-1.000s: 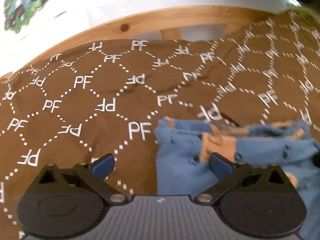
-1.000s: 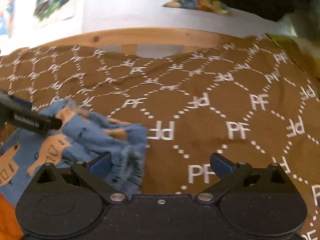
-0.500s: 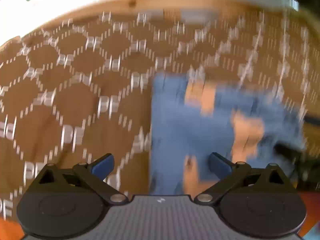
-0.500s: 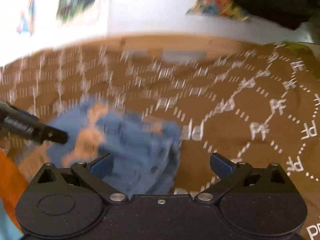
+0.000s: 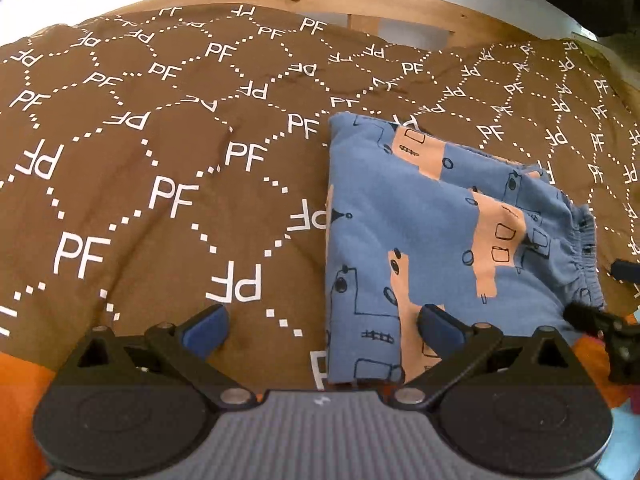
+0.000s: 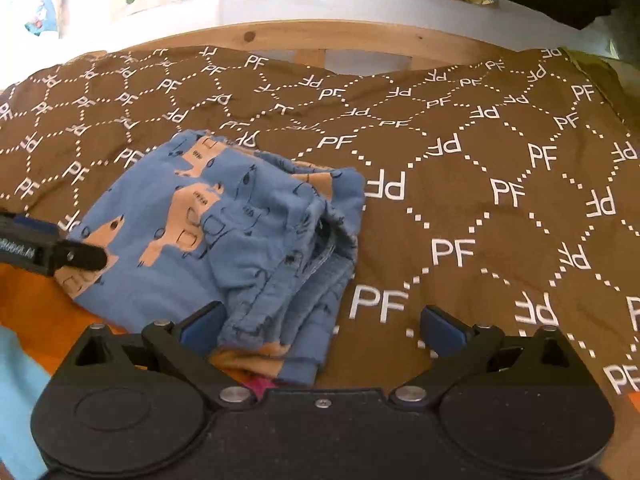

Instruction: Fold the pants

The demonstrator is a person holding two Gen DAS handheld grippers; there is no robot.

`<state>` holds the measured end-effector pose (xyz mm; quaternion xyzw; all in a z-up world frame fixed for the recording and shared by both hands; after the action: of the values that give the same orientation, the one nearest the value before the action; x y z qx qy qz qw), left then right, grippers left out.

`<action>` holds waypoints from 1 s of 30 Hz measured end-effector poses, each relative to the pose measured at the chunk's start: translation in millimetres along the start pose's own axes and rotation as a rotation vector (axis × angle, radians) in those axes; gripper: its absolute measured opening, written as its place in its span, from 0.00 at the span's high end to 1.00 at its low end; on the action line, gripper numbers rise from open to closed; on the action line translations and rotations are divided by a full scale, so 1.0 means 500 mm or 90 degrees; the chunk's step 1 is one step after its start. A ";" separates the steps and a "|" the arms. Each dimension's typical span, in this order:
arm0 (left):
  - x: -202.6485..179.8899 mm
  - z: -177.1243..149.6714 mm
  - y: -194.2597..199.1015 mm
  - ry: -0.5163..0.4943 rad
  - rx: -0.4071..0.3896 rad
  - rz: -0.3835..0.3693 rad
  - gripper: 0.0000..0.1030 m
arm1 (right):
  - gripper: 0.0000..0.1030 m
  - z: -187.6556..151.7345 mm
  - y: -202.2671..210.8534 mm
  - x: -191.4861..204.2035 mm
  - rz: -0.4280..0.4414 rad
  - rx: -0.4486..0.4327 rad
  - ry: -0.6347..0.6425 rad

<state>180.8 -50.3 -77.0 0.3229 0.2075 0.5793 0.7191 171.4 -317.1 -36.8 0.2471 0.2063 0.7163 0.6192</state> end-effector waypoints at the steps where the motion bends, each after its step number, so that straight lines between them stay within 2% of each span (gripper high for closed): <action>1: 0.000 -0.002 0.001 0.001 -0.002 -0.001 0.00 | 0.01 -0.004 0.006 0.001 -0.002 0.000 0.001; 30: 0.012 -0.033 0.026 0.031 -0.065 -0.042 0.00 | 0.01 -0.026 0.020 0.012 -0.029 0.006 0.035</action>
<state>162.0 -39.0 -79.1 0.2648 0.2060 0.5727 0.7480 155.2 -312.7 -40.3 0.2255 0.2320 0.7077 0.6281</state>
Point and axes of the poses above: each gripper's, at about its wrist camera, not at the fingertips, and y roughly against the way its jaws point, x to its left, z to its top, the point moved 6 cm from there along -y, roughly the way its jaws point, and after that the axes turned 10 degrees about -y, right-handed, at the moved point
